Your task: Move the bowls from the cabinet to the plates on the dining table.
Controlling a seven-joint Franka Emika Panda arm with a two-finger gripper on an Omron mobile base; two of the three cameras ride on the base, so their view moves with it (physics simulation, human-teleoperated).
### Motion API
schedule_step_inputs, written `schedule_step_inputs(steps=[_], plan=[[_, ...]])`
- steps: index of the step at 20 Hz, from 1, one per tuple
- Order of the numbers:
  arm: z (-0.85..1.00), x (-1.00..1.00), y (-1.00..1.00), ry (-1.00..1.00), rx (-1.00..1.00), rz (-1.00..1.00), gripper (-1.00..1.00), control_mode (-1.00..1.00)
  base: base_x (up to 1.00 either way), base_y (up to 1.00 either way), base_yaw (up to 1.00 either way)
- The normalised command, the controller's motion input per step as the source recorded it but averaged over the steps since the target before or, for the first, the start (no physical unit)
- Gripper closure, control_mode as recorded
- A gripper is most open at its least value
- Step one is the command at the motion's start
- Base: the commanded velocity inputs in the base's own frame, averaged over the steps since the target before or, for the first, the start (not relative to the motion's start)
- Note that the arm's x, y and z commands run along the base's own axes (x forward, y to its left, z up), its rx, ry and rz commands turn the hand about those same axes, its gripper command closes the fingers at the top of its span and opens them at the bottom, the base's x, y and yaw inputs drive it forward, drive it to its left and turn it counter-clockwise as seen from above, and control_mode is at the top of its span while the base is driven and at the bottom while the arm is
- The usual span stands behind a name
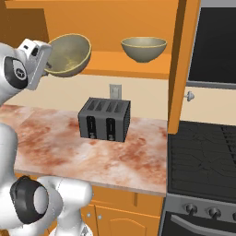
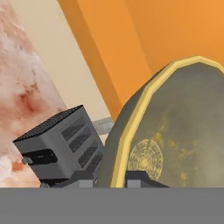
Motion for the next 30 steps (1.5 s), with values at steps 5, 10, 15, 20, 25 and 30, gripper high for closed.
schedule_step_inputs(steps=[5,10,15,20,25,30], plan=[[-0.27,-0.85,-0.08,-0.03,0.01,0.00,1.00,-1.00,0.00,0.00,0.00],[-0.15,-0.47,-0.19,-0.01,0.00,0.00,1.00,-1.00,0.00,0.00,0.00],[-0.27,-0.17,-0.27,0.00,0.00,0.00,1.00,-1.00,0.00,0.00,0.00],[-0.53,-0.10,-0.21,0.00,0.00,0.00,1.00,-1.00,0.00,0.00,0.00],[-0.67,-0.10,-0.10,0.00,0.00,0.00,1.00,-1.00,0.00,0.00,0.00],[-0.78,0.00,-0.08,0.00,0.00,0.00,1.00,-1.00,0.00,0.00,0.00]])
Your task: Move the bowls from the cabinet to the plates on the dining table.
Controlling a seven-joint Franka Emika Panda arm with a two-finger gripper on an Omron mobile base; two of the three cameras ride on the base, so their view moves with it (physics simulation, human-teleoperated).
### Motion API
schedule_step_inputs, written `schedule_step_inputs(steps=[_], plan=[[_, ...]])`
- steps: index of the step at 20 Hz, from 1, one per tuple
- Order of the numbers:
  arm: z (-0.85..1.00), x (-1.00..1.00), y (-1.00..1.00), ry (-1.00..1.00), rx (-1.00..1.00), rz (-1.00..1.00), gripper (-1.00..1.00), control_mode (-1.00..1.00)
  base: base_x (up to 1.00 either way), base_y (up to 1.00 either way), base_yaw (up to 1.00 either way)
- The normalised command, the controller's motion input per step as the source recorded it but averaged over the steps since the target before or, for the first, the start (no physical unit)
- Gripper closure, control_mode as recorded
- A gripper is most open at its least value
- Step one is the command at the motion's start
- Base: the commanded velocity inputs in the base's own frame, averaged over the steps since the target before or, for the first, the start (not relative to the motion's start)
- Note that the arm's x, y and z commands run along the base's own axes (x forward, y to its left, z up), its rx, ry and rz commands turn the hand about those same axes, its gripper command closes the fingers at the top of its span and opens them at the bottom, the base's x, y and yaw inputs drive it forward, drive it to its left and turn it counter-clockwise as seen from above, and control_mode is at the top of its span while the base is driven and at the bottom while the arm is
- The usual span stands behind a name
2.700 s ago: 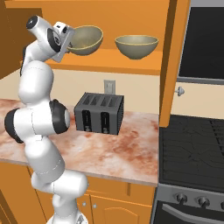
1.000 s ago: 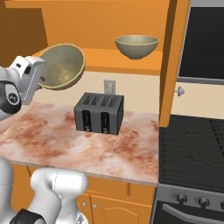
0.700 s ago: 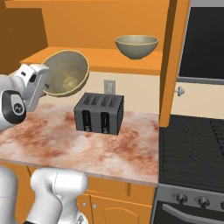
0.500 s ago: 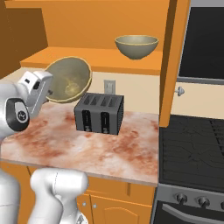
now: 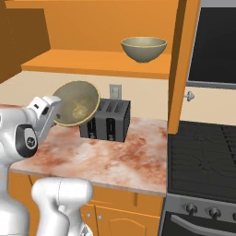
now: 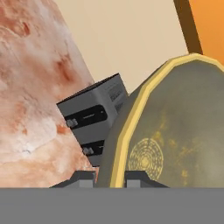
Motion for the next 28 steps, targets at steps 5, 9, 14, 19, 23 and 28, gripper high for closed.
schedule_step_inputs(steps=[5,9,14,19,23,28], plan=[[-0.68,0.03,-0.12,0.00,0.00,0.00,1.00,-1.00,0.00,0.00,0.00],[-0.54,0.18,-0.10,0.00,-0.03,0.00,1.00,-1.00,0.00,0.00,0.00],[-0.64,0.12,-0.17,0.00,-0.06,0.00,1.00,-1.00,0.00,0.00,0.00],[-0.62,0.23,-0.20,0.00,-0.07,0.00,1.00,-1.00,0.00,0.00,0.00],[-0.59,0.34,-0.22,0.00,-0.04,0.00,1.00,-1.00,0.00,0.00,0.00],[-0.47,0.28,-0.21,0.00,-0.01,0.00,1.00,-1.00,0.00,0.00,0.00]])
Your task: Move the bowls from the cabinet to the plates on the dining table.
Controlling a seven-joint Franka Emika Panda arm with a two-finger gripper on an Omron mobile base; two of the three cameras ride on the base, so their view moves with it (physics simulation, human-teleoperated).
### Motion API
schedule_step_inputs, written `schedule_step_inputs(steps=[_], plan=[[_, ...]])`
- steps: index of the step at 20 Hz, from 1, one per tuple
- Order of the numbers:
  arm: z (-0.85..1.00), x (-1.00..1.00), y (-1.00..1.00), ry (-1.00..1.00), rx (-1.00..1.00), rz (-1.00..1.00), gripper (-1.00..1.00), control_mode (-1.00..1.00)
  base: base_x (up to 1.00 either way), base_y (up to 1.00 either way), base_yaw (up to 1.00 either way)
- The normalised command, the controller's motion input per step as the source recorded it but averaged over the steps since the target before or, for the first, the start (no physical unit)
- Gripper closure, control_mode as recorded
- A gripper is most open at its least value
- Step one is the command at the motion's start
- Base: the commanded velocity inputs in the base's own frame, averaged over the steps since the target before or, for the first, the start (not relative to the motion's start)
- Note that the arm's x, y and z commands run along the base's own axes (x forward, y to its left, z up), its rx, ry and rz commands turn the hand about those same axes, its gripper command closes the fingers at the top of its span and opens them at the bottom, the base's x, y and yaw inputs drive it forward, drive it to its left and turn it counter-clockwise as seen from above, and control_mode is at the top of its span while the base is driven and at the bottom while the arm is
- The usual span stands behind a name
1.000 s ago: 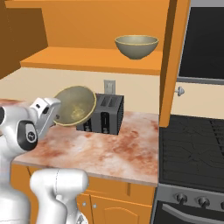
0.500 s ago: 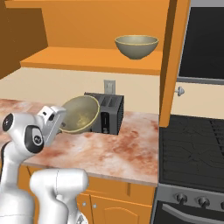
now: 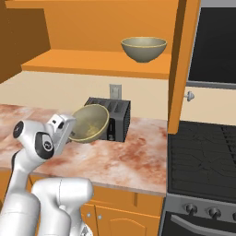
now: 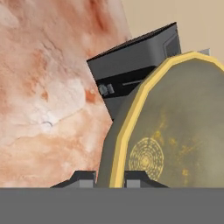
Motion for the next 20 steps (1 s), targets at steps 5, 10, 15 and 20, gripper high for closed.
schedule_step_inputs(steps=[5,10,15,20], plan=[[-0.09,0.05,-0.02,0.00,0.00,0.00,1.00,1.00,0.05,-0.03,0.00],[0.00,0.00,0.00,0.00,0.00,0.00,1.00,1.00,-0.13,0.00,0.00],[0.00,0.00,0.00,0.00,0.00,0.00,1.00,1.00,-0.74,0.00,0.02],[0.00,0.00,0.00,0.00,0.00,0.00,1.00,1.00,-0.72,0.00,0.03]])
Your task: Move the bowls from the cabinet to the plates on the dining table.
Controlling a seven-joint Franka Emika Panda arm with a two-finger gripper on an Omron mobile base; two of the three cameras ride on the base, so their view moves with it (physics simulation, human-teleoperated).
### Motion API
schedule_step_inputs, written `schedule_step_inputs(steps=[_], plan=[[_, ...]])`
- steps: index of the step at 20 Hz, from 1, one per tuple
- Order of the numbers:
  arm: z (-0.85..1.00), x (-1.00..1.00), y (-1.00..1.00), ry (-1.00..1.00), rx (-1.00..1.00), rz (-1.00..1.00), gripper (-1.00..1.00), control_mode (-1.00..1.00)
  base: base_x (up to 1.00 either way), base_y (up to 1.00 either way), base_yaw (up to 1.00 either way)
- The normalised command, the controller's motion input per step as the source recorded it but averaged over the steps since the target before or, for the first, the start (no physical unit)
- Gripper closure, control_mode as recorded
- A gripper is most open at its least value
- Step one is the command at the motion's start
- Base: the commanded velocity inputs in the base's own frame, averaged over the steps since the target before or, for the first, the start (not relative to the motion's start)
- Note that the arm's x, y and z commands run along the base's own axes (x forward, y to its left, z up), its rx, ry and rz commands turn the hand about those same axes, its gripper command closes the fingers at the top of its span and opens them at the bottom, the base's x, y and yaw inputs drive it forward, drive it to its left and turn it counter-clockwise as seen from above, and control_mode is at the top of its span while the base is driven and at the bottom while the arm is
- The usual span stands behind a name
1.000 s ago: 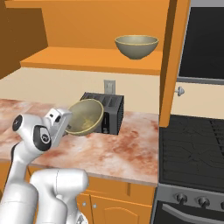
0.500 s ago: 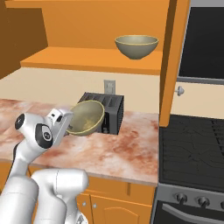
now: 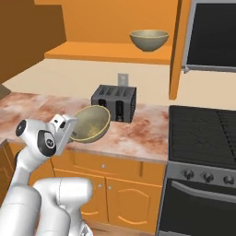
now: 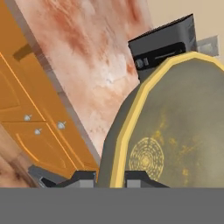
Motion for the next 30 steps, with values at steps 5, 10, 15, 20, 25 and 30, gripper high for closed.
schedule_step_inputs(steps=[5,10,15,20,25,30], plan=[[0.00,0.00,0.00,0.00,0.00,0.00,1.00,1.00,-0.40,0.00,0.00],[0.00,0.00,0.00,0.00,0.00,0.00,1.00,1.00,-0.01,-0.17,-0.07],[0.00,0.00,0.00,0.00,0.00,0.00,1.00,1.00,0.00,-0.33,-0.26],[0.00,0.00,0.00,0.00,0.00,0.00,1.00,1.00,0.00,-0.38,-0.32],[0.00,0.00,0.00,0.00,0.00,0.00,1.00,1.00,0.00,-0.51,-0.35],[0.00,0.00,0.00,0.00,0.00,0.00,1.00,1.00,-0.03,-0.54,-0.36]])
